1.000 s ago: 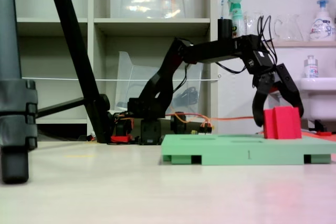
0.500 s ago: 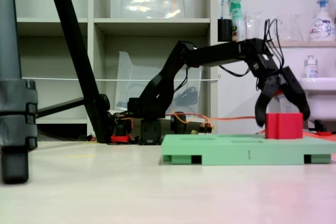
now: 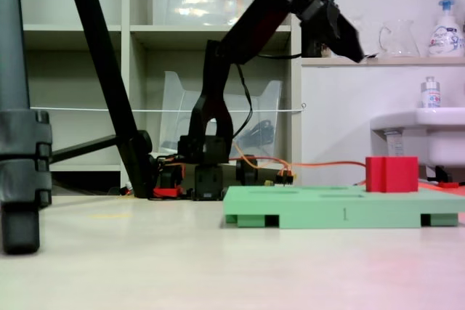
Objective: Put the cross columnar block into the corresponding hole
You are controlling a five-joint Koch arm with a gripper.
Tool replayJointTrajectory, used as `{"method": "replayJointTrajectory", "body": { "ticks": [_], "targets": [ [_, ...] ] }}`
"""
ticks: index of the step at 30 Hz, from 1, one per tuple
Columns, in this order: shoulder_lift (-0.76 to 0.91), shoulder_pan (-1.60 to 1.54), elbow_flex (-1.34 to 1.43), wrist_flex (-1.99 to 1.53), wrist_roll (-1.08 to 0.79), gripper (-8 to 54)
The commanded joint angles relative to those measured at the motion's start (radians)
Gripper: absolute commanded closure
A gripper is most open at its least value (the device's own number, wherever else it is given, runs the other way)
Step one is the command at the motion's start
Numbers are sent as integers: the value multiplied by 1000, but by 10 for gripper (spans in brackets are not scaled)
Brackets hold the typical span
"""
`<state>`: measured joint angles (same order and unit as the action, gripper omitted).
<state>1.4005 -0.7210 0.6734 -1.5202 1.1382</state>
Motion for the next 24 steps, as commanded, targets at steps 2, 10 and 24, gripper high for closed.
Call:
{"method": "replayJointTrajectory", "body": {
  "ticks": [2,10,24],
  "targets": [
    [84,146,-34,-15,-129,72],
    [181,454,101,155,-313,73],
    [712,647,1258,1295,-604,113]
  ]
}}
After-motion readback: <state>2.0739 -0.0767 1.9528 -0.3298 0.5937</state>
